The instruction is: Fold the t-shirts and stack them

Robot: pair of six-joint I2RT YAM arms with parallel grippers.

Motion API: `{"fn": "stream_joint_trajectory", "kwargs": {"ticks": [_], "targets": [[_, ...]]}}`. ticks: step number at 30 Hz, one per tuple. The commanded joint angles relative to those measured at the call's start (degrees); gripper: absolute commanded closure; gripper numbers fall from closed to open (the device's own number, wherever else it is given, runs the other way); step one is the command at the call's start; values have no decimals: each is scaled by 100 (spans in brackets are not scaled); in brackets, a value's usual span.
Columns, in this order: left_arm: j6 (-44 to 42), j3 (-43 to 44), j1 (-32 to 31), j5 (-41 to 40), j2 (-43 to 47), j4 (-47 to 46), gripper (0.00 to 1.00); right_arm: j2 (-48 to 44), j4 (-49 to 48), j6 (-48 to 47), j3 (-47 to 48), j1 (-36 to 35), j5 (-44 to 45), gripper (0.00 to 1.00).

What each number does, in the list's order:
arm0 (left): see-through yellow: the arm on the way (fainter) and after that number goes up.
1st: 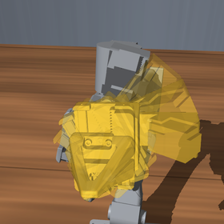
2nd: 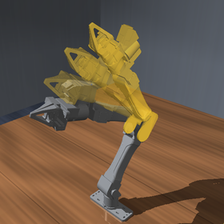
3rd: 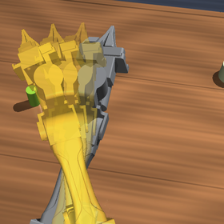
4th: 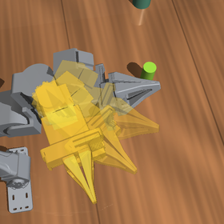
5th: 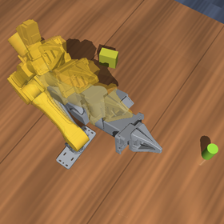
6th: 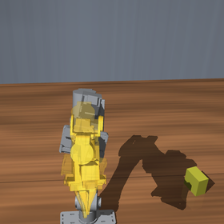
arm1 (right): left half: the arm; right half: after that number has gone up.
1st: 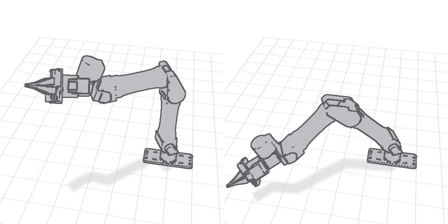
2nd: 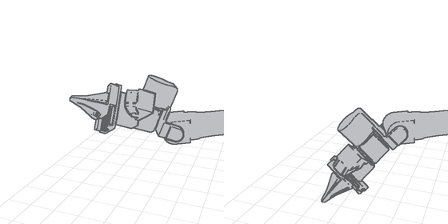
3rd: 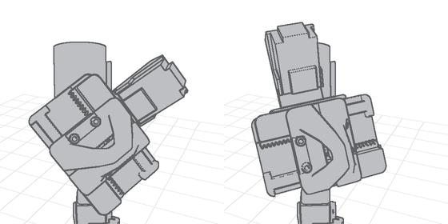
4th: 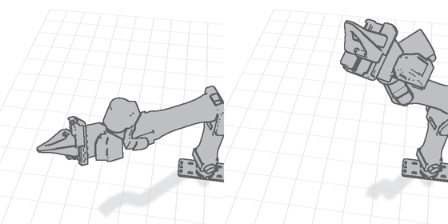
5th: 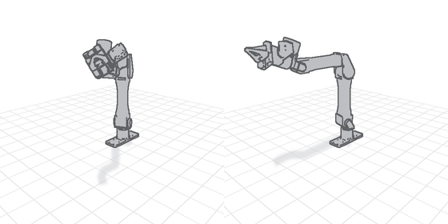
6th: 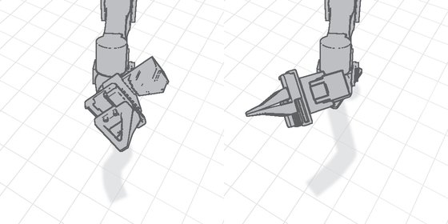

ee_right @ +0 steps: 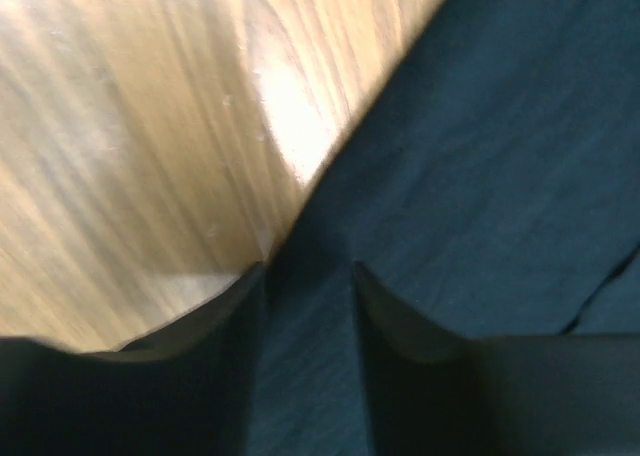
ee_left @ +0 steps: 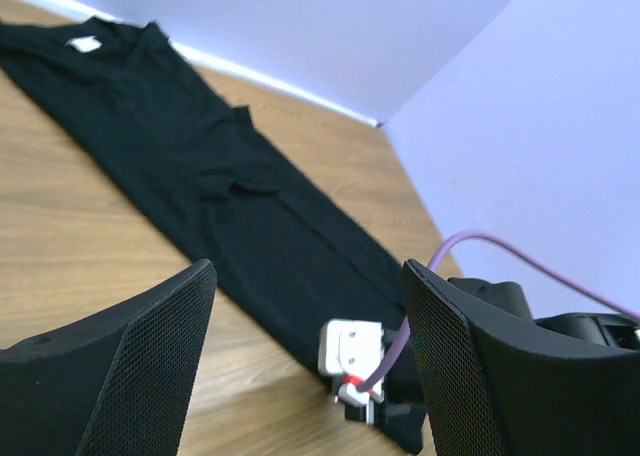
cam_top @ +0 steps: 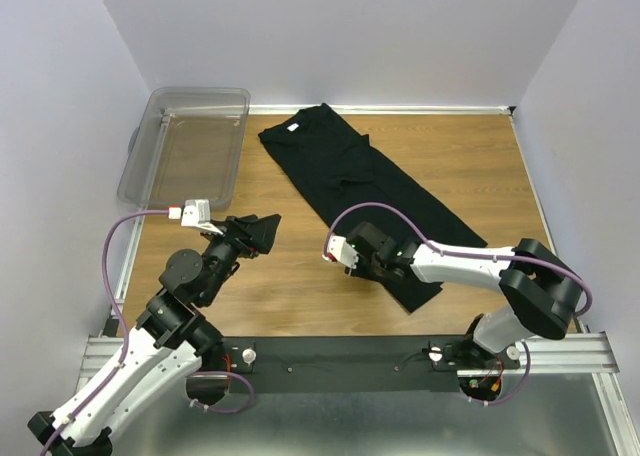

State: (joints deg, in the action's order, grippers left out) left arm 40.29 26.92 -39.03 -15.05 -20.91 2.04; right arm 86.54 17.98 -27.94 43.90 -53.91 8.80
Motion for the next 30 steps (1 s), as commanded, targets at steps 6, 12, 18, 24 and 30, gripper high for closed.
{"fn": "stream_joint_trajectory", "kwargs": {"ticks": [6,12,18,24,30], "targets": [[-109,42,0,177,-273,7,18,372,319,351,83,-155,-742,92],[-470,-37,9,363,-98,-292,11,731,470,535,996,-392,-2671,99],[-426,-11,9,345,297,-13,8,1506,645,913,2489,-489,-3745,38],[-286,-98,9,371,377,200,2,1233,602,1449,3440,1528,-4069,25],[4,-573,9,854,-9,-633,2,2681,-13,2776,4222,4157,-3902,3]]}}
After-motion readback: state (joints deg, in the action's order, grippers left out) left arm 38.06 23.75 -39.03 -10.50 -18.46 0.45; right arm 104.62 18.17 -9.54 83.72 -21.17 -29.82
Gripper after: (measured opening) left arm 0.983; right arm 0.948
